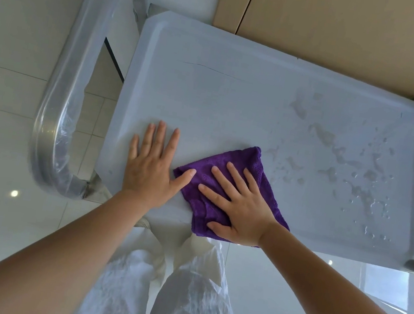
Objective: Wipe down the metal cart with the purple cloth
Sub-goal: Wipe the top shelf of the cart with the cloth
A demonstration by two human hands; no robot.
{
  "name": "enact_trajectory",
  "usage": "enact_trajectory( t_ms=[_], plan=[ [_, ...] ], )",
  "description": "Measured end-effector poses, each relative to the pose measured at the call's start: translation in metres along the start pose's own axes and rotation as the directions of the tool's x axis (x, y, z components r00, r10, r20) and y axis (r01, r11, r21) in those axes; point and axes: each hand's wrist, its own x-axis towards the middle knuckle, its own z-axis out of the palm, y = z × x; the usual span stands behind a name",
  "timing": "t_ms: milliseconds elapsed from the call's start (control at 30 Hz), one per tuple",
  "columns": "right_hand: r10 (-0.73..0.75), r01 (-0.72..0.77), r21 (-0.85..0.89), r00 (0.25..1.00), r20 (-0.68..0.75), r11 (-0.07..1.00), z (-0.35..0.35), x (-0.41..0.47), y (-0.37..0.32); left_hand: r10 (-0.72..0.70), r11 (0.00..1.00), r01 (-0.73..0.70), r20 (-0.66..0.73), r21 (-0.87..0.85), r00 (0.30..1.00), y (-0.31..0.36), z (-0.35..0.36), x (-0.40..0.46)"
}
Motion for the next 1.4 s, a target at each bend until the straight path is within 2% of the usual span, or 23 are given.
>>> enact_trajectory(
  t_ms=[300,467,533,600,633,700,767,833,900,1033,1167,1400],
  plan=[
    [-0.319,0.321,-0.059,0.947,0.033,0.945,0.001,-0.003,0.042,-0.021,0.999,0.021,-0.001,0.034,1.000,-0.002,0.002,-0.001],
    [-0.407,0.408,-0.100,0.913,0.030,0.908,0.003,0.003,0.053,-0.097,0.995,0.096,0.010,0.039,0.995,0.011,0.003,-0.002],
    [-0.399,0.396,-0.093,0.916,-0.025,0.914,0.001,0.000,0.052,-0.092,0.996,0.092,0.008,0.016,0.996,0.026,0.004,-0.001],
    [-0.256,0.263,0.014,0.949,-0.182,0.965,0.000,-0.008,0.043,-0.006,1.000,0.007,-0.037,0.019,0.999,0.043,0.007,-0.001],
    [-0.095,0.135,0.123,0.952,-0.291,0.983,-0.001,-0.014,0.034,0.030,0.999,-0.029,-0.071,0.019,0.997,0.049,0.009,-0.002],
    [0.302,-0.151,0.364,0.862,-0.407,0.919,-0.004,-0.020,0.005,0.052,0.999,-0.051,-0.124,0.013,0.991,0.059,0.012,-0.004],
    [0.591,-0.407,0.491,0.745,-0.309,0.770,-0.006,-0.013,-0.030,0.050,0.999,-0.051,-0.139,-0.010,0.989,0.065,0.016,-0.006],
    [0.734,-0.575,0.532,0.665,-0.140,0.622,-0.006,0.002,-0.054,0.057,0.998,-0.060,-0.139,-0.016,0.989,0.067,0.019,-0.005],
    [0.765,-0.646,0.495,0.641,-0.063,0.582,-0.002,0.009,-0.057,0.072,0.997,-0.074,-0.143,-0.004,0.987,0.065,0.018,-0.002],
    [0.685,-0.631,0.320,0.723,-0.088,0.707,0.008,-0.003,-0.045,0.155,0.986,-0.163,-0.153,-0.042,0.976,0.059,0.012,0.004],
    [0.641,-0.597,0.284,0.762,-0.093,0.750,0.010,-0.011,-0.038,0.219,0.968,-0.231,-0.118,-0.097,0.969,0.070,0.006,0.017],
    [0.470,-0.444,0.234,0.880,-0.068,0.865,0.011,-0.034,-0.012,0.205,0.897,-0.228,-0.101,-0.378,0.974,0.069,0.003,0.036]
  ],
)
